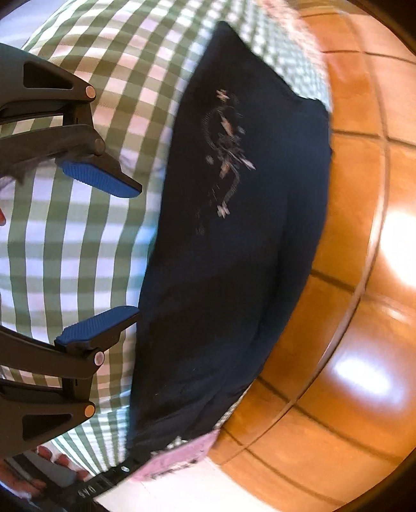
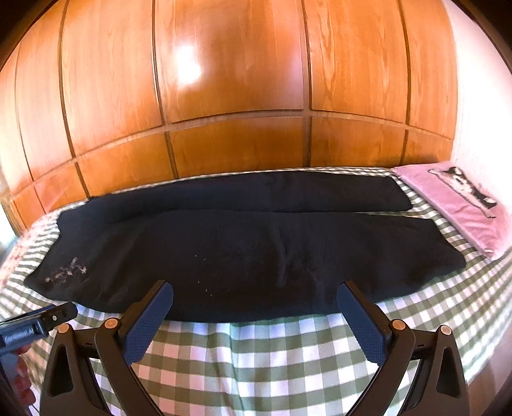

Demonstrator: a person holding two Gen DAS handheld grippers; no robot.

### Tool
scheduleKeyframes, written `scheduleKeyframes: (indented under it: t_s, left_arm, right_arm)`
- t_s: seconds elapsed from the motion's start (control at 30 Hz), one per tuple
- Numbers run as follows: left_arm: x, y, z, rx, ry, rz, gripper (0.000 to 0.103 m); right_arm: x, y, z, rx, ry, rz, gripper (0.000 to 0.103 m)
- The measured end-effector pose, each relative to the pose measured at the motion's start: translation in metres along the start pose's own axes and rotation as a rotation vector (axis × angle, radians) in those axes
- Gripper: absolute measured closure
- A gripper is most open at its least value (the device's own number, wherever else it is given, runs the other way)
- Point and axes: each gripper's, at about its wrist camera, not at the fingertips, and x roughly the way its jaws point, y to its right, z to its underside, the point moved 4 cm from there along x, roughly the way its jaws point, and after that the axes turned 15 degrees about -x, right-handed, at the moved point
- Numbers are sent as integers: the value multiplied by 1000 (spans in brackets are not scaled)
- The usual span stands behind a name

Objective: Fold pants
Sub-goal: 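Grasp the trouser hem with the left tool while the right tool grasps the other hem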

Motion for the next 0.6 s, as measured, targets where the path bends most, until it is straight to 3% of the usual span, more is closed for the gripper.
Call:
scheduleKeyframes:
  t_s: [0.13, 0.23, 0.43, 0.6]
  left_arm:
    - [6, -37, -12, -153, -55, 42, 32]
    - [0, -58, -20, -219, 5, 38, 32]
    - [-10, -91, -32, -303, 97, 21, 32]
    - [-13, -117, -35, -388, 157, 15, 33]
  right_arm:
    - [8, 14, 9, 20, -66, 6, 0]
    - [11, 30, 18, 94, -87, -29, 0]
    - [12, 74, 46, 372, -71, -163, 1]
    - [18, 111, 75, 623, -65, -233, 16]
